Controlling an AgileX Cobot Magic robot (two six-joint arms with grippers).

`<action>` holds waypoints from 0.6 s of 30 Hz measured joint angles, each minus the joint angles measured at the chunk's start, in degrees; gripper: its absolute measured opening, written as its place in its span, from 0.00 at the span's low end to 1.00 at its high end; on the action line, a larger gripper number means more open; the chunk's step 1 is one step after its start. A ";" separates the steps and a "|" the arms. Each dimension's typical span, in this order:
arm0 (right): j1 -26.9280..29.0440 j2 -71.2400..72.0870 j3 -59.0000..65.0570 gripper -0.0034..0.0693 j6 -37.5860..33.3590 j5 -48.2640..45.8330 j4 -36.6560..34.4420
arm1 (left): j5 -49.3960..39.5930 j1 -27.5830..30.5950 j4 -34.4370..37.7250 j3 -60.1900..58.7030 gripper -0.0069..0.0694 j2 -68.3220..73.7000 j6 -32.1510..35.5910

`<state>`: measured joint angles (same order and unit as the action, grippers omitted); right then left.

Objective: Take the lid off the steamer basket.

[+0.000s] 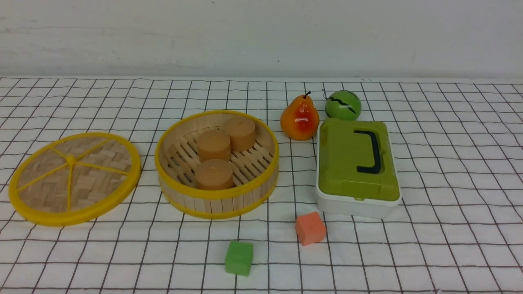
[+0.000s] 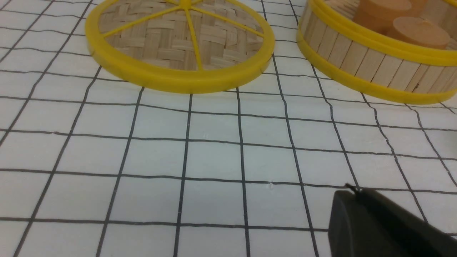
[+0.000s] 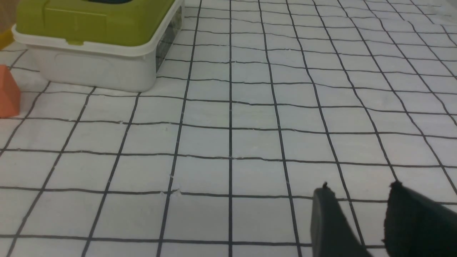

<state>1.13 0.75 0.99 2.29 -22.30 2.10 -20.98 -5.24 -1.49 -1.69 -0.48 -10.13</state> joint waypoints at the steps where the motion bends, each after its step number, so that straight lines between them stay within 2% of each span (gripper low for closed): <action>1: 0.00 0.00 0.00 0.38 0.00 0.00 0.00 | 0.00 0.00 0.00 0.00 0.10 0.00 0.00; 18: 0.00 0.00 0.00 0.38 0.00 0.00 0.00 | 0.00 0.00 0.00 0.00 0.12 0.00 0.00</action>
<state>1.13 0.75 0.99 2.29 -22.30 2.10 -20.98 -5.24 -1.49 -1.69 -0.48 -10.13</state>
